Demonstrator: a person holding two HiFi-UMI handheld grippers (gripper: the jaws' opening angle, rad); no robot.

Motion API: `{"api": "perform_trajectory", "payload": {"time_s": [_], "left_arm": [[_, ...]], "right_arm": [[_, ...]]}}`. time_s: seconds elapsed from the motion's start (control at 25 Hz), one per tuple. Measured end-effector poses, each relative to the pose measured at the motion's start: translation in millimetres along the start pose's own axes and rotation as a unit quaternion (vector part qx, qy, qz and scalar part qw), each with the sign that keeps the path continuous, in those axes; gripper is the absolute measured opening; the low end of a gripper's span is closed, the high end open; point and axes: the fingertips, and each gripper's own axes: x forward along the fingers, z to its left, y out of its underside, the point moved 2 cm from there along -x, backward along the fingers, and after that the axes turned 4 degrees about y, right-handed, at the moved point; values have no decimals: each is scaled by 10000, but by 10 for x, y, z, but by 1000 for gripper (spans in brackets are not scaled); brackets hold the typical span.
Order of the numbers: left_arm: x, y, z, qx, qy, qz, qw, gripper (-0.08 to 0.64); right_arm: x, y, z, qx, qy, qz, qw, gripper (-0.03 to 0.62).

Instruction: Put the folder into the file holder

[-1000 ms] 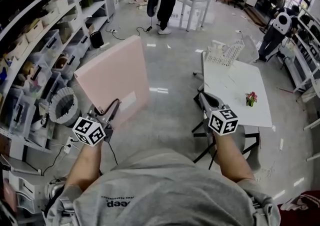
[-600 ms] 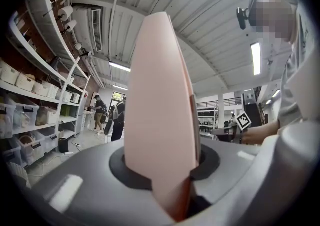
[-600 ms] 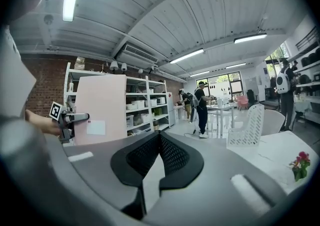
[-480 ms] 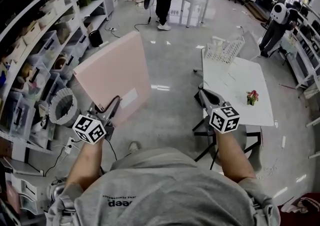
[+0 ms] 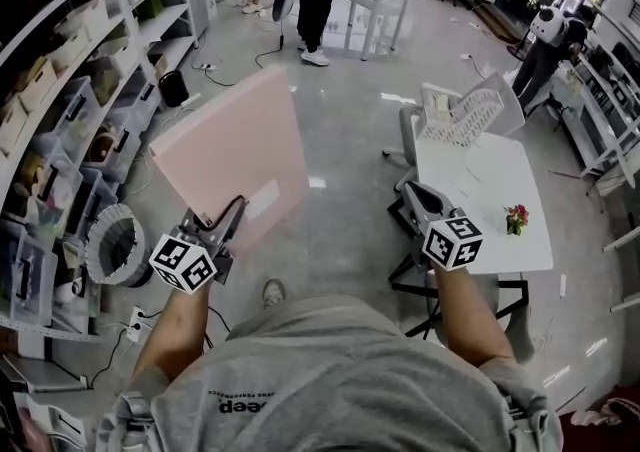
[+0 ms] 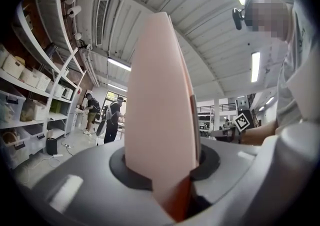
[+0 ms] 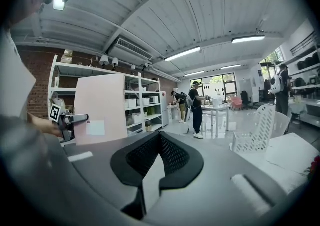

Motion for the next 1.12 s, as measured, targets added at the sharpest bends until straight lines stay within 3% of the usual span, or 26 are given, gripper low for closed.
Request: {"api": "perform_trajectory", "payload": {"time_s": [0.32,0.52,0.84,1.12], "left_arm": [[549,-380,1462,38,278,65,9996,193],[849,-491,2141,22,368,79,9993,193],[1329,-417,2756,-115,328,196,9992,193],[2000,-233,2998,-136,58,284,9995,193]], "right_arm": [[1465,-530,256,-33,100,-180,9998,5],[2166,-632,294,-8,139,-134,9998,5],[2878,-572,-60,175,223,76,9996,5],[3556,-533,-673,273,-193,83,9994,5]]}}
